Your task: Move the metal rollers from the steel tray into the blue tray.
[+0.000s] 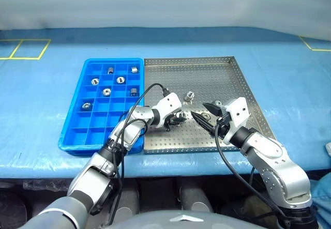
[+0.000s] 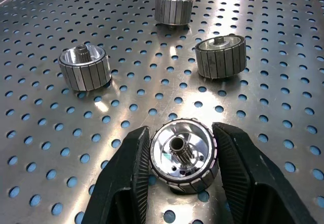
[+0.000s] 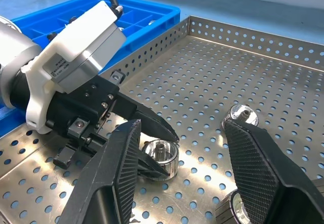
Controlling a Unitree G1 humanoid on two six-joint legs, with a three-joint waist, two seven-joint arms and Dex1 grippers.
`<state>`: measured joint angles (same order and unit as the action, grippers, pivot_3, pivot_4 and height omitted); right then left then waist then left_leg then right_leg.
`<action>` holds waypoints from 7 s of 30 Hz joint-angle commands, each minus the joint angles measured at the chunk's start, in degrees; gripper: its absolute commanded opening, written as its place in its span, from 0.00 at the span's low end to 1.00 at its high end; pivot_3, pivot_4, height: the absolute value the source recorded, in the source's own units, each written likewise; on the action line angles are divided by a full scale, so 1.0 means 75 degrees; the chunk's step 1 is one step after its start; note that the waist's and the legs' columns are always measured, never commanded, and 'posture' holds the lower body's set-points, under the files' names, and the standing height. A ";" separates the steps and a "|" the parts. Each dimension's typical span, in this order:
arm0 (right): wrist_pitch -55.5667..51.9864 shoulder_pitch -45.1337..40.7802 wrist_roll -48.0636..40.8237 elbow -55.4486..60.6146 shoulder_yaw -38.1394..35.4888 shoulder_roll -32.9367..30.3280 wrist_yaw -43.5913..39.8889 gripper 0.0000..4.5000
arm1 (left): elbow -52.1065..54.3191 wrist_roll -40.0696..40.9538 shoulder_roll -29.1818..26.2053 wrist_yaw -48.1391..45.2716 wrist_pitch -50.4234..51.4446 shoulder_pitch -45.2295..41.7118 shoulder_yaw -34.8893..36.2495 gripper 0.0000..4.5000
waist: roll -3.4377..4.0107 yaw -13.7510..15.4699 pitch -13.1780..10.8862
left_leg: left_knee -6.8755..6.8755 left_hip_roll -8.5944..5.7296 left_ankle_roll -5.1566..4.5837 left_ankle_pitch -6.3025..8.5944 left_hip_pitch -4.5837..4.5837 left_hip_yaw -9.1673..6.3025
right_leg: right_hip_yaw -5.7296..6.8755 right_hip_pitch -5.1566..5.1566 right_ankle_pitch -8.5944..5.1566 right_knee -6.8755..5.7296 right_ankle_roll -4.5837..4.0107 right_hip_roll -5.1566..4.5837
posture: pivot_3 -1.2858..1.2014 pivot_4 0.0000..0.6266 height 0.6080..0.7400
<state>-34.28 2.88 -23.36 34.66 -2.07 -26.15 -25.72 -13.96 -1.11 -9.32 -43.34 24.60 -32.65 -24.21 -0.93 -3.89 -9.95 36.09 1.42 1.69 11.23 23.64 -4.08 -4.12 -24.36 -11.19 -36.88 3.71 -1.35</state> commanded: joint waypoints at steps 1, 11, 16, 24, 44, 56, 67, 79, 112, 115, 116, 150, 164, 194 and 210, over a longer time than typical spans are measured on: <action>0.0160 -0.0094 -0.0020 0.0241 -0.0077 0.0058 0.0068 0.61 | 0.0054 -0.0020 -0.0004 0.0037 0.0011 -0.0122 0.0084 0.36 | 0.0000 0.0000 0.0000 | 0.0000 0.0000 0.0000 0.0000 0.0000 -0.0001 | 0.0000 0.0000 0.0000 -0.0001 0.0000 0.0000 | 0.50 0.24 1.00; 0.0156 -0.0200 -0.0090 0.0123 0.0070 0.0082 -0.0035 0.61 | 0.1207 0.1176 0.0182 0.0069 0.0437 0.0151 0.1288 0.36 | 0.0000 0.0008 0.0000 | -0.0001 0.0001 0.0000 0.0000 0.0004 -0.0002 | 0.0001 -0.0003 0.0000 -0.0001 0.0000 0.0000 | 0.51 0.24 1.00; 0.0142 -0.0284 -0.0241 -0.0077 0.0305 0.0076 -0.0407 0.61 | 0.2827 0.1542 -0.0256 0.0398 0.1149 0.0651 0.1842 0.36 | 0.0002 0.0013 0.0001 | -0.0004 0.0001 0.0000 0.0000 0.0001 -0.0003 | 0.0001 -0.0003 0.0001 -0.0002 0.0002 0.0001 | 0.52 0.24 1.00; 0.0061 -0.0848 -0.0534 -0.0707 0.1190 -0.0066 -0.1611 0.61 | 0.6177 0.1580 -0.1860 0.1052 0.2762 0.2127 0.2620 0.36 | 0.0002 0.0189 0.0001 | -0.0006 0.0007 -0.0002 -0.0002 -0.0008 -0.0009 | 0.0006 0.0003 -0.0002 -0.0007 -0.0005 0.0004 | 0.58 0.24 1.00; 0.0298 -0.1997 -0.0193 -0.2048 0.1968 0.0071 -0.2492 0.61 | 0.8852 0.1111 -0.2530 0.3269 0.5896 0.4903 0.4847 0.36 | -0.0013 0.1233 -0.0007 | -0.0010 0.0008 0.0001 0.0000 -0.0002 -0.0025 | 0.0034 0.0002 -0.0011 0.0004 -0.0020 -0.0003 | 0.66 0.24 1.00; 0.0370 -0.1878 -0.0122 -0.1942 0.1831 0.0137 -0.2278 0.61 | 0.7680 0.1139 -0.2453 0.3468 0.5311 0.4574 0.4584 0.36 | -0.0016 0.1292 -0.0009 | -0.0015 0.0008 0.0003 0.0002 0.0005 -0.0022 | 0.0037 -0.0008 -0.0013 0.0007 -0.0024 -0.0006 | 0.64 0.24 1.00; 0.0395 -0.1675 -0.0139 -0.1785 0.1629 0.0204 -0.2004 0.61 | 0.7797 0.1655 -0.2340 0.3180 0.5030 0.4298 0.4448 1.00 | -0.0018 0.1238 -0.0010 | -0.0021 0.0009 0.0005 0.0003 0.0007 -0.0018 | 0.0037 -0.0013 -0.0015 0.0008 -0.0027 -0.0007 | 0.63 0.24 1.00; 0.0181 -0.1108 0.0242 -0.0869 0.0909 -0.0500 -0.1328 0.61 | 0.5480 0.2303 -0.1029 0.2127 0.2542 0.1860 0.2282 1.00 | -0.0024 0.1200 -0.0009 | -0.0003 0.0000 0.0005 0.0001 0.0013 -0.0016 | 0.0036 -0.0005 -0.0014 0.0010 -0.0025 -0.0010 | 0.58 0.24 1.00; -0.1359 0.1608 0.0565 0.1942 -0.0739 -0.0855 0.0345 0.61 | -0.2386 0.0395 0.1296 -0.0272 -0.1247 -0.1317 0.0110 1.00 | -0.0022 -0.0680 -0.0007 | 0.0004 -0.0004 -0.0005 0.0008 0.0009 0.0019 | -0.0011 -0.0011 -0.0005 0.0007 -0.0001 -0.0008 | 0.43 0.24 1.00; -0.1364 0.1504 0.0571 0.1895 -0.0663 -0.0860 0.0320 0.61 | -0.2394 0.0319 0.1316 -0.0234 -0.1224 -0.1287 0.0133 1.00 | -0.0022 -0.0722 -0.0007 | 0.0004 -0.0004 -0.0006 0.0008 0.0009 0.0019 | -0.0012 -0.0011 -0.0005 0.0007 0.0000 -0.0008 | 0.43 0.24 1.00; -0.1355 0.1472 0.0577 0.1867 -0.0643 -0.0864 0.0307 0.61 | -0.2382 0.0308 0.1316 -0.0230 -0.1213 -0.1278 0.0143 1.00 | -0.0022 -0.0729 -0.0007 | 0.0003 -0.0004 -0.0006 0.0008 0.0009 0.0018 | -0.0011 -0.0012 -0.0005 0.0007 0.0000 -0.0008 | 0.43 0.24 1.00; -0.1367 0.1146 0.0626 0.1449 -0.0211 -0.0873 0.0175 0.61 | 0.0581 0.0460 0.0507 -0.0160 -0.0226 0.0111 0.0447 1.00 | -0.0020 -0.0496 -0.0006 | 0.0000 -0.0004 -0.0006 0.0008 0.0002 0.0020 | -0.0016 -0.0010 -0.0003 0.0001 0.0002 -0.0007 | 0.46 0.24 1.00; -0.2536 0.1975 0.1122 0.2461 -0.1200 -0.1423 0.0766 0.61 | -0.2179 0.0364 0.1952 -0.0524 -0.1489 -0.1195 -0.0016 1.00 | -0.0018 -0.0518 -0.0005 | 0.0006 -0.0012 -0.0007 0.0009 0.0011 0.0024 | -0.0022 -0.0011 -0.0001 0.0012 0.0008 -0.0010 | 0.41 0.24 1.00; -0.2878 0.2656 0.1519 0.3269 -0.1324 -0.1029 0.1028 0.61 | -0.5880 -0.0092 0.3291 0.0427 -0.3316 -0.2674 0.0373 0.91 | -0.0025 -0.2478 -0.0009 | -0.0015 -0.0013 -0.0006 0.0011 -0.0001 0.0027 | -0.0025 -0.0007 -0.0004 0.0015 0.0011 -0.0019 | 0.36 0.24 1.00; -0.2839 0.2201 0.1635 0.2941 -0.0843 -0.1022 0.1013 0.61 | -0.5492 0.0010 0.3057 0.0464 -0.3386 -0.2668 0.0535 0.42 | -0.0031 -0.2483 -0.0012 | -0.0027 -0.0013 -0.0006 0.0011 0.0000 0.0028 | -0.0027 -0.0011 -0.0004 0.0020 0.0011 -0.0019 | 0.38 0.24 1.00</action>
<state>-56.44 19.96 -11.60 56.57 -8.39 -33.72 -18.38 -57.85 -1.70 7.23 -40.00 -0.25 -49.83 -21.13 -1.16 -22.52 -10.04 35.87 1.33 1.65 11.32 23.63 -3.87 -4.31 -24.44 -11.22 -36.73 3.79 -1.48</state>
